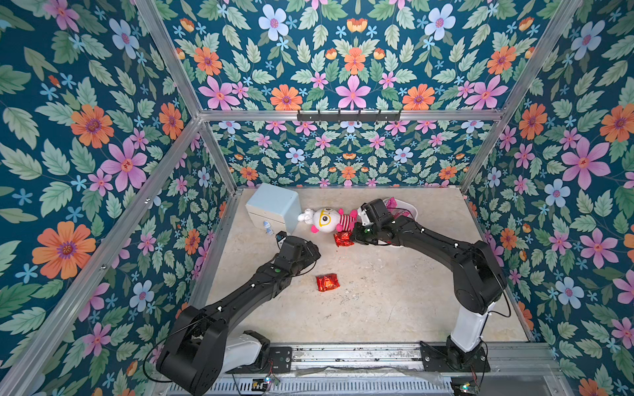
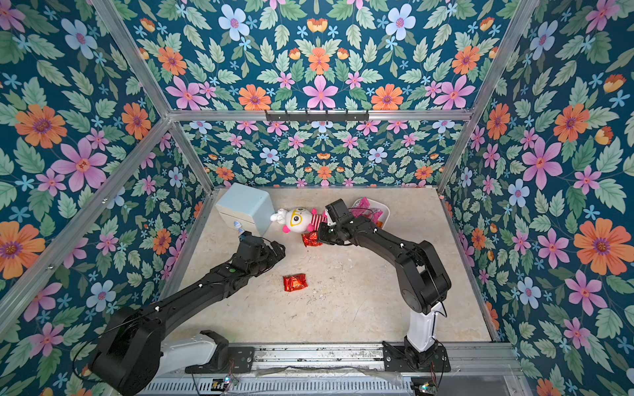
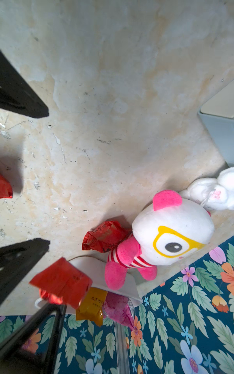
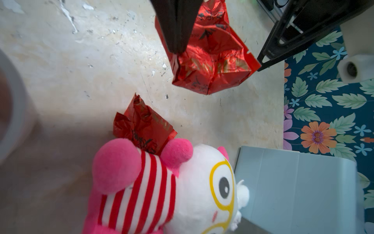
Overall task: Put the tea bags into the storage box
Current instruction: Pick up the tea bag from the center of the board, then place the tea bag in the storage box.
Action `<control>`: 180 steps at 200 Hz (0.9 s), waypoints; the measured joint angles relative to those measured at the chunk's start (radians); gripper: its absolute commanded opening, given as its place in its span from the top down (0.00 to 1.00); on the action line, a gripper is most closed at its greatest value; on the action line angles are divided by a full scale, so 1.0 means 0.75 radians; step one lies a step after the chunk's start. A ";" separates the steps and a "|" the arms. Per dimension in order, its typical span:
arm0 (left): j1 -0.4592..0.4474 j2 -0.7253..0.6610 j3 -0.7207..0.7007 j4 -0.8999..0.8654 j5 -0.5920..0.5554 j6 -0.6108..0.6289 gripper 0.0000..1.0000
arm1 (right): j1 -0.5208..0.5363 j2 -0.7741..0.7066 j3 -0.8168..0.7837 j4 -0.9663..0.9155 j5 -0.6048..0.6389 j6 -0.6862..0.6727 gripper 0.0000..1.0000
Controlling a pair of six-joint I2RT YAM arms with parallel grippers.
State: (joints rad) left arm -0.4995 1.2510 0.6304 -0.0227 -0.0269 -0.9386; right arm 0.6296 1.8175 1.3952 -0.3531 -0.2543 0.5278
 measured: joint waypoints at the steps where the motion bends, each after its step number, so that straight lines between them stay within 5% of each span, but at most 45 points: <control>1: 0.000 0.002 0.002 0.000 0.000 0.001 0.01 | -0.001 -0.004 0.002 -0.004 0.002 -0.002 1.00; 100: -0.039 0.179 0.135 0.003 0.085 0.073 0.01 | -0.328 -0.362 -0.171 -0.233 0.315 -0.113 1.00; 141: -0.045 0.186 0.138 0.003 0.097 0.072 0.01 | -0.498 -0.350 -0.215 -0.222 0.398 -0.149 1.00; 180: -0.047 0.183 0.152 0.001 0.097 0.072 0.01 | -0.580 -0.168 -0.039 -0.148 0.439 -0.178 1.00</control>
State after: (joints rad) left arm -0.5350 1.3884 0.7441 -0.0223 0.0460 -0.8845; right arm 0.1944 1.6913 1.3659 -0.4637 0.0750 0.3946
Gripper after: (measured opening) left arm 0.993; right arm 0.064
